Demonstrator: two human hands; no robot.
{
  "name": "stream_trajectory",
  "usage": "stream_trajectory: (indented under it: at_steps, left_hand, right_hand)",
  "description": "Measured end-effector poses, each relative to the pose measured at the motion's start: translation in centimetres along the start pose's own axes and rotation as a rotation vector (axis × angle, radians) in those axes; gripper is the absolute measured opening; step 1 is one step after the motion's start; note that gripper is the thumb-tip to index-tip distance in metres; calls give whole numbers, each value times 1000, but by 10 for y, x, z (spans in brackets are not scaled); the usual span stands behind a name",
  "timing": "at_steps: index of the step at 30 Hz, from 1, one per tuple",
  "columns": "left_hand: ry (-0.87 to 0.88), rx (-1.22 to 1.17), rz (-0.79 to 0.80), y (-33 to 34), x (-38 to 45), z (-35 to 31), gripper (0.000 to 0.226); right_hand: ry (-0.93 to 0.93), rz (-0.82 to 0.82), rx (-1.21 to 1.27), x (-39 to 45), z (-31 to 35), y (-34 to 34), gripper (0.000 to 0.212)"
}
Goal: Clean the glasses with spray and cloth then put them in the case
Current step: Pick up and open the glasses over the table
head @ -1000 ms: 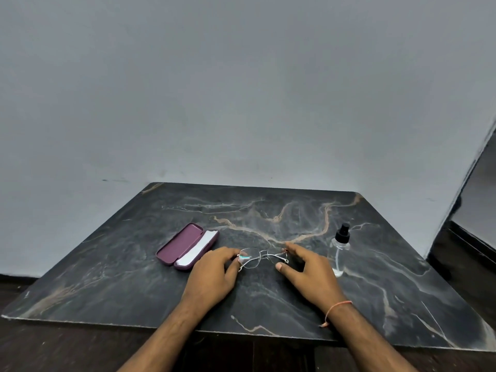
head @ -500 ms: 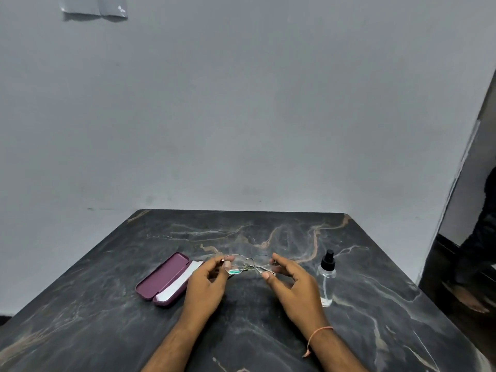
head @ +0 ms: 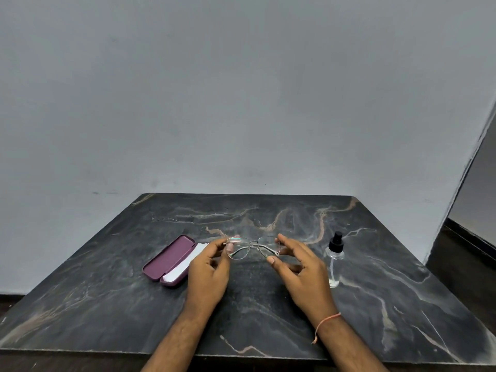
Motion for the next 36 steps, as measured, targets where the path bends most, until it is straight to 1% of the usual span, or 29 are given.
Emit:
stream_trajectory:
  at_steps: [2,7,18,22,26,29,33,36]
  left_hand:
    - [19,-5,1,0,-2,-2,26]
    - [97,42,-5,-2,-3,-5,24]
    - [98,32,-75,-5,-2,-3,22]
    - [92,23,-60,-5,-3,-6,24]
    - [89,24,-51,-3,-4,-8,24]
    - [75,3,-49,-3,-4,-7,22]
    - [74,-8,-44,-4,-4,-8,20]
    - [65,-27,-38,-3,-5,-9,21]
  right_hand:
    - [-13,-1,-1,-1,2,0,51]
    - [-37,1,10,-3,3,0,53]
    - [-87,57,64,-6,-3,4,60]
    - [-62,54,79,-5,-6,3,63]
    - [-45,8,51,-3,-8,2,57]
    - [-38,-16,12,-2,-8,0,48]
    - [-90,-39,-67,0,-7,-1,34]
    - [-124,-65,-119,1,-6,-1,32]
Point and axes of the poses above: each hand's wrist, its own x-axis towards the middle knuckle, its own y-axis out of the palm, z = x × y, the point moved 3 cm from there along x, towards the middle knuckle, and after that the axes turned 8 degrees about -y, right-handed, at the moved point
